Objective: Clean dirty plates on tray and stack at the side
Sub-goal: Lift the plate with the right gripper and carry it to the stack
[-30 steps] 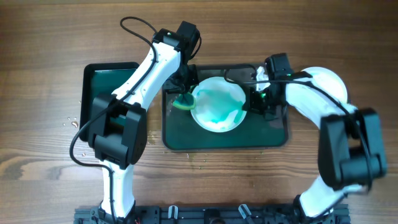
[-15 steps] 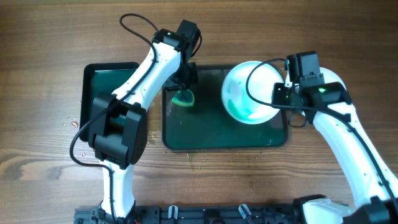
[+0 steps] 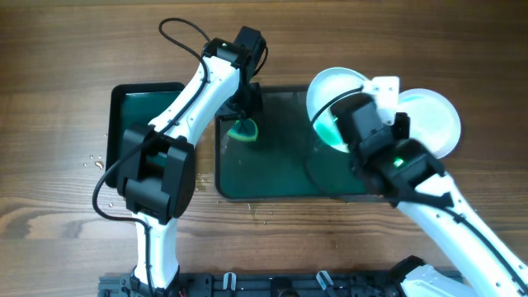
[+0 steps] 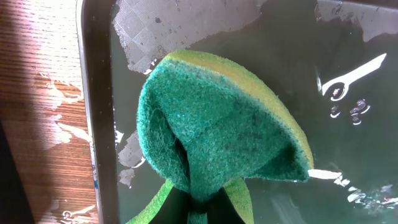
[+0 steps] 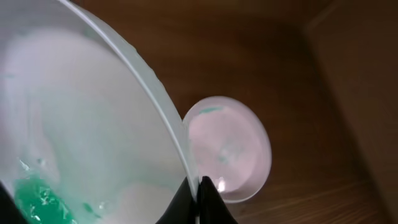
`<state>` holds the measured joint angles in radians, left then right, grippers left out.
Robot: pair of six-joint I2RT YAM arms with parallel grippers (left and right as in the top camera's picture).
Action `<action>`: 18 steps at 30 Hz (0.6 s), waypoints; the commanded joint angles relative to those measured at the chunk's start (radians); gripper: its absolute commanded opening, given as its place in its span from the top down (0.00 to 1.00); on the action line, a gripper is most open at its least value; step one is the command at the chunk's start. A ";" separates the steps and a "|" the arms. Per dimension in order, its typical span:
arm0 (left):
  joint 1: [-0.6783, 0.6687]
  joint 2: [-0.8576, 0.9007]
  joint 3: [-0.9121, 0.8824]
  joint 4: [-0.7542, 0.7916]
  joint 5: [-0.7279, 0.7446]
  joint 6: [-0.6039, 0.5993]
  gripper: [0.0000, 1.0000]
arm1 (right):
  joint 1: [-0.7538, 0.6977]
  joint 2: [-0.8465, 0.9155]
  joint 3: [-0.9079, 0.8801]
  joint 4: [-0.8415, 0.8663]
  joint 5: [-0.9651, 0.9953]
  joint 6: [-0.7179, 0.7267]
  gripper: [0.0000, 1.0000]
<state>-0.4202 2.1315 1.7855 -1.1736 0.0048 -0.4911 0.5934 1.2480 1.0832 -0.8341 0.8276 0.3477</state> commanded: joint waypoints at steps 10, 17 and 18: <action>0.003 -0.006 0.012 0.002 -0.015 0.012 0.96 | 0.246 -0.018 -0.001 0.015 0.609 -0.061 0.96; 0.001 -0.006 0.012 0.002 -0.013 0.012 0.96 | 0.251 -0.018 -0.001 0.033 0.650 -0.074 0.96; 0.000 -0.006 0.012 0.002 -0.013 0.012 0.96 | 0.251 -0.018 -0.001 0.039 0.650 -0.089 0.96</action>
<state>-0.4202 2.1315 1.7855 -1.1736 0.0051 -0.4911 0.8391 1.2480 1.0832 -0.8104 1.4002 0.2909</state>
